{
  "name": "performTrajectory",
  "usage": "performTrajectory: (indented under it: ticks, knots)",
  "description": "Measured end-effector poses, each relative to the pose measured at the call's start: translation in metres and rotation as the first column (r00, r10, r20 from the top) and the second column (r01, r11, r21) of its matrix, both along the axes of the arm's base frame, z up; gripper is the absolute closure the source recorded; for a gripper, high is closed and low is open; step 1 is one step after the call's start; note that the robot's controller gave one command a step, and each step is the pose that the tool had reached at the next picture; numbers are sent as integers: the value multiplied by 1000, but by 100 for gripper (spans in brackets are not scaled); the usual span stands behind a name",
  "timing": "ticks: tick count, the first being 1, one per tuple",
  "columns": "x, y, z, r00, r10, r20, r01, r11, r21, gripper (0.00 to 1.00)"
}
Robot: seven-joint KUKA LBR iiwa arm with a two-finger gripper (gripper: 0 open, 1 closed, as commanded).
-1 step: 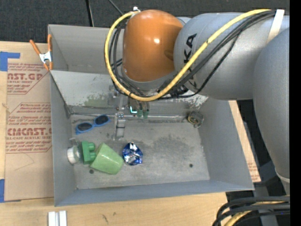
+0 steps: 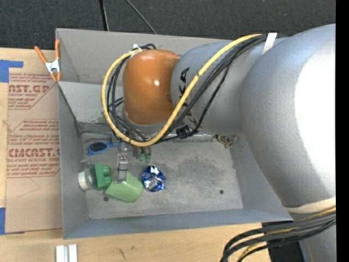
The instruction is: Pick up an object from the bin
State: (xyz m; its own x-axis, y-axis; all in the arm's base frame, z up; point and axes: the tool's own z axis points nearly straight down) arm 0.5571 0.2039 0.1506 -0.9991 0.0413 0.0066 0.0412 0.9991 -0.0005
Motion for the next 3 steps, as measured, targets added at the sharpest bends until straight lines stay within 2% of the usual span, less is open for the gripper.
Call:
performTrajectory:
  ticks: [1,2,3]
  knots:
    - [-22,34,-72,992,-126,0,126,992,12,0]
    - [-21,27,-75,992,-128,8,128,992,3,100]
    - [-21,26,-76,992,-128,6,128,992,1,0]
